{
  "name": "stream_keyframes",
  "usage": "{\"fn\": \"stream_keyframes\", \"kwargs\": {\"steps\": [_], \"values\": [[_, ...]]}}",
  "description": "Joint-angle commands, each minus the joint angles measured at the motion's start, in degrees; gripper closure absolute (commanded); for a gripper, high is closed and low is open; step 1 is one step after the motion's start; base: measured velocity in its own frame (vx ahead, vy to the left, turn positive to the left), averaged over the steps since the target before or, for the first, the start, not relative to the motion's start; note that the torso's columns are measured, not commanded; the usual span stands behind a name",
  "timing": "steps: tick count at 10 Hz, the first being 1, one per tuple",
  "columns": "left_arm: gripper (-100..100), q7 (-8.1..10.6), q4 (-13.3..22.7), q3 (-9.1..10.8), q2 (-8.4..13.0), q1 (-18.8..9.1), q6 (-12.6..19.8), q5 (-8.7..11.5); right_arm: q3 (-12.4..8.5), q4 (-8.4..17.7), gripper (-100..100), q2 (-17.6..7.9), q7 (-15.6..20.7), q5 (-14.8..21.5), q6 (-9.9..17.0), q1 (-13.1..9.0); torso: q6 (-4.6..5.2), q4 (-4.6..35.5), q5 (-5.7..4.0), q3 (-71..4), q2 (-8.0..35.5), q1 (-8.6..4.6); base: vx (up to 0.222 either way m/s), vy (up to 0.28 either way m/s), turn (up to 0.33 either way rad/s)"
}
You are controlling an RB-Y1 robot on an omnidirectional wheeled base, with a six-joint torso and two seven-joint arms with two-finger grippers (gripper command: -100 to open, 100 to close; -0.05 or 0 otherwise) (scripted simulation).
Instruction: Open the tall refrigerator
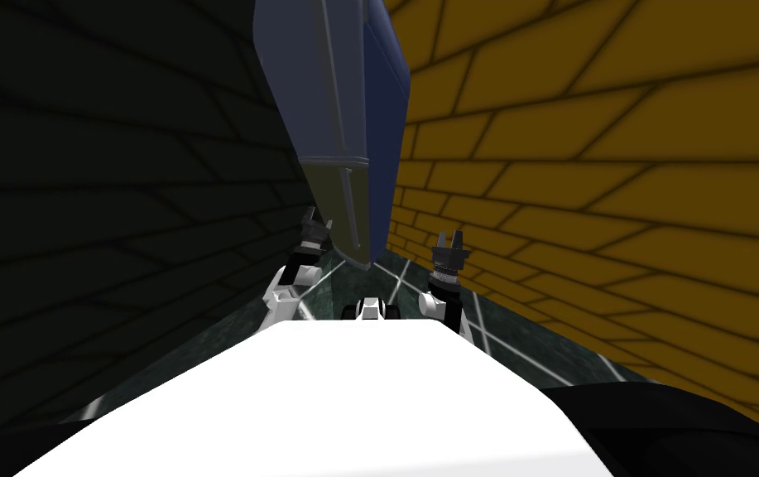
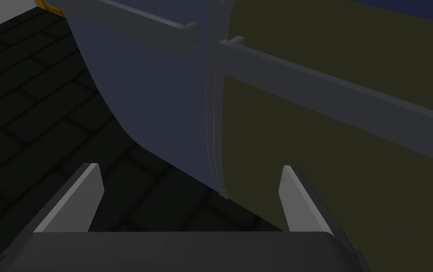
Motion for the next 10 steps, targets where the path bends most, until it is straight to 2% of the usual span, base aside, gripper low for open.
{"fn": "stream_keyframes", "kwargs": {"steps": [1,2,3,4,5,7,8,10], "values": [[-100,2.21,2.9,-0.54,0.9,-4.1,4.6,1.6,0.0,0.0,0,0.0,0.0,0.0,0.0,0.0,0.0,0.0,0.01,0.0,0.0,0.0,-0.039,-0.03,0.018],[-100,2.21,2.9,-0.54,0.9,-5.0,5.3,1.6,0.0,0.0,0,0.0,0.0,0.0,0.0,0.0,0.01,0.0,0.0,0.0,0.0,0.01,-0.01,-0.019,0.0],[-100,4.1,5.2,-1.08,1.6,-7.0,7.6,2.9,0.0,0.0,0,0.0,0.0,0.0,0.0,0.0,-0.01,0.0,0.02,-0.1,-0.1,0.03,-0.028,-0.037,0.031],[-100,4.1,5.2,-1.08,1.6,-8.9,8.9,2.9,0.0,0.0,0,0.0,0.0,0.0,0.0,0.0,0.01,0.0,0.0,0.0,0.0,-0.03,-0.035,-0.039,0.013],[-100,6.02,7.5,-1.65,2.4,-10.8,10.6,4.3,0.0,0.0,0,0.0,0.0,0.0,0.0,0.0,0.0,0.0,-0.01,0.0,0.0,-0.05,-0.043,-0.047,0.019],[-100,6.02,7.5,-1.65,2.4,-13.0,13.1,4.3,0.0,0.0,0,0.0,0.0,0.0,0.0,0.0,0.01,0.0,0.0,0.0,0.1,0.0,-0.033,-0.026,0.005],[-100,7.97,9.9,-2.23,3.2,-15.1,15.2,5.7,0.0,0.0,0,0.0,0.0,0.0,0.0,0.0,-0.01,0.0,0.02,0.0,0.0,0.07,-0.039,-0.034,0.023],[-100,7.97,9.9,-2.23,3.2,-17.1,17.1,5.7,0.0,0.0,0,0.0,0.0,0.0,0.0,0.0,0.0,0.0,0.0,0.0,0.0,-0.01,-0.02,-0.022,0.006]]}}
